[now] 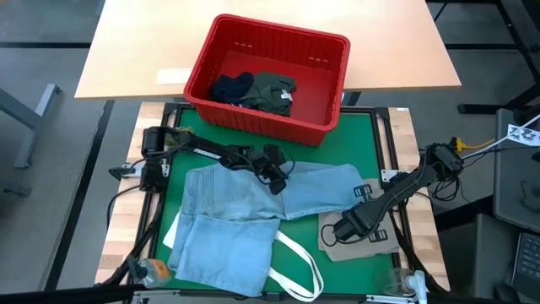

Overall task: Fold Laundry from Bin
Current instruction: Fold the light blue pants

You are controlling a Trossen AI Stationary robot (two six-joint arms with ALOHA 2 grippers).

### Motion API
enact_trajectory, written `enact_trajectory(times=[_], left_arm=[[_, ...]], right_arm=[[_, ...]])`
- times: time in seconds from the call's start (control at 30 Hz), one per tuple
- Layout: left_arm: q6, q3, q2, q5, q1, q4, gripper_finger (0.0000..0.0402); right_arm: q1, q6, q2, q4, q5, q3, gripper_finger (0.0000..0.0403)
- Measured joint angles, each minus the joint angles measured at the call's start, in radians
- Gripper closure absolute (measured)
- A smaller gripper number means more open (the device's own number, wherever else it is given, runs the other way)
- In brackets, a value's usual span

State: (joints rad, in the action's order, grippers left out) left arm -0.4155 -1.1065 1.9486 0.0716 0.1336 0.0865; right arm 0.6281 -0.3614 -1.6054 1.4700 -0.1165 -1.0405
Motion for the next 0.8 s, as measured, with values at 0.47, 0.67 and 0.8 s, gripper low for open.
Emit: enact_trajectory(times=[0.47,0.67,0.8], left_arm=[[0.014,-0.002,-0.104,-0.042,0.109,-0.222,0.0401],[0.038,-0.002,-0.104,-0.042,0.138,-0.296,0.0401],[0.069,-0.002,-0.104,-0.046,0.140,-0.304,0.0394]], right_arm=[[-0.001,0.000,0.000,-0.006,0.019,-0.001,0.0397],[-0.001,0.001,0.000,-0.011,0.071,-0.001,0.0397],[-0.001,0.001,0.000,-0.010,0.091,-0.001,0.0397]])
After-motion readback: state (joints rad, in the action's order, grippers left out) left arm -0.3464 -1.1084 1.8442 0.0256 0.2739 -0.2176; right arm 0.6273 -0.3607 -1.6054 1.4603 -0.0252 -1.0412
